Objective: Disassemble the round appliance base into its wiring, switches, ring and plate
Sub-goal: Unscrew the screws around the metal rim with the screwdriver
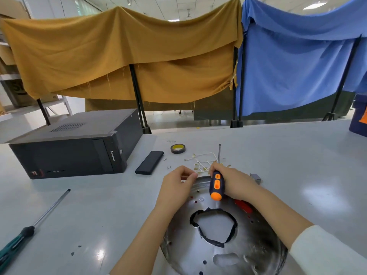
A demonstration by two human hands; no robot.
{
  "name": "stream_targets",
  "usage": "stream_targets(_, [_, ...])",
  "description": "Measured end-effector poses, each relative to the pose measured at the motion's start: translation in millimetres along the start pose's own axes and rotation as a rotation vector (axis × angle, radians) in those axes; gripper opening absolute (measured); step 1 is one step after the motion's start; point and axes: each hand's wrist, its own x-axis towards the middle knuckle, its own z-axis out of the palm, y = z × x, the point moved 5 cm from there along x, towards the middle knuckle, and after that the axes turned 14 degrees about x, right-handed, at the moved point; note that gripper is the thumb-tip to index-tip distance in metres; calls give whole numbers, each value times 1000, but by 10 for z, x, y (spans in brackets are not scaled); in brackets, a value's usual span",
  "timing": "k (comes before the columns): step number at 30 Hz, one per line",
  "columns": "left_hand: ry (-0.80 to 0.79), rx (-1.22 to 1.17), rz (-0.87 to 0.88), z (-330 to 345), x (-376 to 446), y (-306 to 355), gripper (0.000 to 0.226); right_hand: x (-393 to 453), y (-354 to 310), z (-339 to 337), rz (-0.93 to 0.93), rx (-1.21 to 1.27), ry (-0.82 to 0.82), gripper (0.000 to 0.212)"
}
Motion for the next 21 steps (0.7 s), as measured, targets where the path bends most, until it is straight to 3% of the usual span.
stream_targets(2, [50,-64,-50,-44,19,-33,7,7,20,2,6,10,-7,30])
stream_targets(6, [-10,-606,-298,-109,121,-220,10,13,27,22,3,-6,-33,32])
stream_targets(8, [-9,-677,-381,-189,243,-369,14,22,20,24,-6,-18,-47,33])
stream_targets(13, [-15,-42,-285,-300,638,-747,3,41,38,45,-24,-37,-82,38])
stream_targets(21, [-196,899,56,7,1271,-838,13,91,102,94,-42,-38,-59,33])
